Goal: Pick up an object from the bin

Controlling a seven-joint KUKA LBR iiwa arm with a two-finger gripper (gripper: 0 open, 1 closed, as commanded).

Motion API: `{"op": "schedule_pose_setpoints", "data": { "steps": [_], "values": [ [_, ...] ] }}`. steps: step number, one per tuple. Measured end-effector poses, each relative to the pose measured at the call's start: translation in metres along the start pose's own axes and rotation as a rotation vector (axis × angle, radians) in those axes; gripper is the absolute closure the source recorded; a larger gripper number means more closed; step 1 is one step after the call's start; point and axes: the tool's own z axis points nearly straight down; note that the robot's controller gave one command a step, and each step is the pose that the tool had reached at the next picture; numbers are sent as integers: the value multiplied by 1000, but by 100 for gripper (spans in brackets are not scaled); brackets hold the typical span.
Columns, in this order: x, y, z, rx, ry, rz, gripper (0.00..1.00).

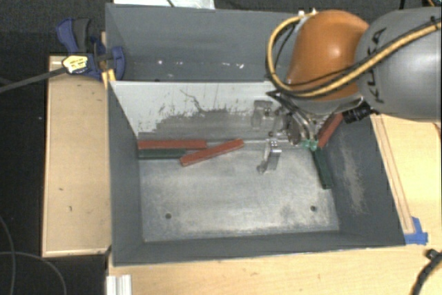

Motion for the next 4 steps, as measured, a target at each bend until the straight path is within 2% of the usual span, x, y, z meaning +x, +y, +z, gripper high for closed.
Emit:
{"op": "schedule_pose_setpoints", "data": {
  "steps": [1, 2, 3, 4],
  "values": [
    [-4, 107, 17, -3, 5, 70, 0],
    [10, 154, 41, 0, 11, 91, 0],
    [-3, 112, 112, 3, 11, -19, 0],
    [15, 50, 109, 5, 10, 45, 0]
  ]
}}
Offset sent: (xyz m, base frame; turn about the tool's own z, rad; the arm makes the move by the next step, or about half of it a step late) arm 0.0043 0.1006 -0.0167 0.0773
